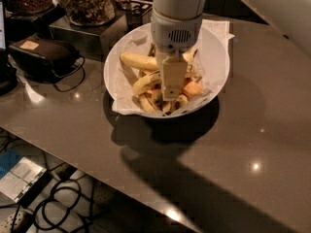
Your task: Pick banana from white bowl
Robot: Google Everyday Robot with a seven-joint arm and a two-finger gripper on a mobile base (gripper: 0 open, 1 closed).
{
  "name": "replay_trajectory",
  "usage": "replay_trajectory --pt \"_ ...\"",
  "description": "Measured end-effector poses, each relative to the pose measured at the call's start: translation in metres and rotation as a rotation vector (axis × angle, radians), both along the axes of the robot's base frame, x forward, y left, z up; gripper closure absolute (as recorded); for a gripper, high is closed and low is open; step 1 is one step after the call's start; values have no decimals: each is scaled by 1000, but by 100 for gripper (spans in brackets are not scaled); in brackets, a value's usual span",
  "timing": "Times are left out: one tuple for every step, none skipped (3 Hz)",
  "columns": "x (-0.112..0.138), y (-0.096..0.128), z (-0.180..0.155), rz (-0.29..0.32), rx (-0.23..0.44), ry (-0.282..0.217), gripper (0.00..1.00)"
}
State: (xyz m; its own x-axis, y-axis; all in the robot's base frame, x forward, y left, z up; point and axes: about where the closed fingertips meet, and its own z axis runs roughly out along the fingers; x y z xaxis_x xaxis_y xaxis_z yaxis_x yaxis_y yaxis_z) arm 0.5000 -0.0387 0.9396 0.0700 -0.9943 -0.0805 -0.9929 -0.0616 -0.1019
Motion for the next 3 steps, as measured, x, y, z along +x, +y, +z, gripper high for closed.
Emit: replay_trajectory --pt "2 -1 -16 3 -24 21 39" --pt "4 -5 -29 -3 -43 38 39" --pt "3 -10 -35 -6 -40 29 57"
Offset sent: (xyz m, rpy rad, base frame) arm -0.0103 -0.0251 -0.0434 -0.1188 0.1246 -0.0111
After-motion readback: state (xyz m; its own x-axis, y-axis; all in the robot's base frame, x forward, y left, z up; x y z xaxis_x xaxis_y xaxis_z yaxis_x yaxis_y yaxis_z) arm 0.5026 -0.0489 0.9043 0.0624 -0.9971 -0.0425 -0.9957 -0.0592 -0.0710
